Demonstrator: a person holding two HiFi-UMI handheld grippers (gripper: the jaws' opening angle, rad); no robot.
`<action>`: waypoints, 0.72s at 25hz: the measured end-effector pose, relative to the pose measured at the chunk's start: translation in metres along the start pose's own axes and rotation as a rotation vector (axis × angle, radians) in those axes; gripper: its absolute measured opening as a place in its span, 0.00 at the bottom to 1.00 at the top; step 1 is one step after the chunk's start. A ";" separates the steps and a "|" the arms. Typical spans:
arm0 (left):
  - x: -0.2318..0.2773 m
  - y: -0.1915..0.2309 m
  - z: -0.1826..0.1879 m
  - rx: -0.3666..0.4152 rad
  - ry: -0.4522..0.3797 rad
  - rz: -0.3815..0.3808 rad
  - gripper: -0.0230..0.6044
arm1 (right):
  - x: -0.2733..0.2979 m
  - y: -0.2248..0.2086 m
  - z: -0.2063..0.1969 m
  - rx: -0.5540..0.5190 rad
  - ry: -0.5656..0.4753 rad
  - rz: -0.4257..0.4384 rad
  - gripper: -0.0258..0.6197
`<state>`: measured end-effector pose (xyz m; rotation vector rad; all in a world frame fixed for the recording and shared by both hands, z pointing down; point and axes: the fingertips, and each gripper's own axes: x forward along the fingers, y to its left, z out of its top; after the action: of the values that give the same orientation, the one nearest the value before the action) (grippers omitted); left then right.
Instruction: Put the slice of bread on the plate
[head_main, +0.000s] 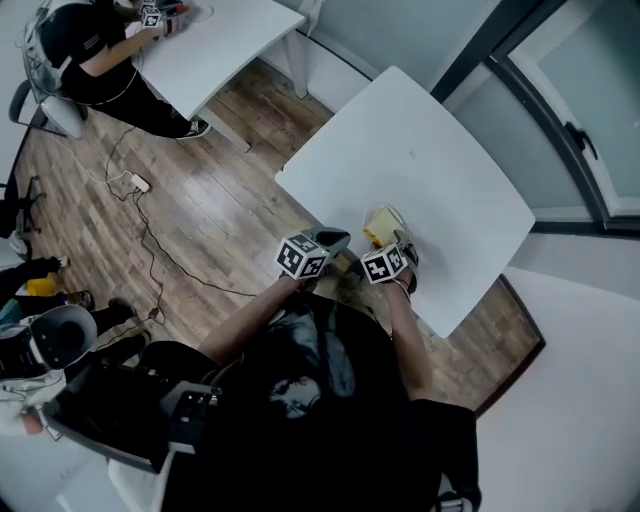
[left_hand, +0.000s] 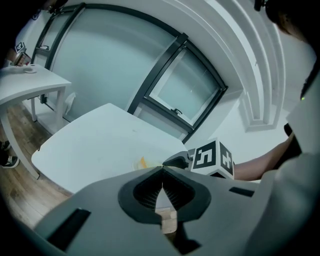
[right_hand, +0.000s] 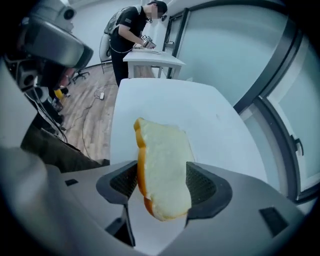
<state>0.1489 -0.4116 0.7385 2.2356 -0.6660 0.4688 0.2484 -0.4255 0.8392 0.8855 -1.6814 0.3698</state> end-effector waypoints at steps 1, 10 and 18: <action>0.000 -0.001 0.000 -0.005 -0.004 -0.003 0.05 | -0.001 0.004 -0.001 0.012 -0.002 0.030 0.47; 0.004 -0.010 0.014 0.036 -0.026 -0.012 0.05 | -0.035 0.021 -0.014 0.273 -0.179 0.214 0.62; -0.018 -0.024 0.063 0.186 -0.112 0.005 0.05 | -0.152 -0.015 -0.009 0.482 -0.552 0.113 0.31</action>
<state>0.1571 -0.4384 0.6746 2.4507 -0.7103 0.4253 0.2763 -0.3746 0.6976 1.3355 -2.2010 0.6713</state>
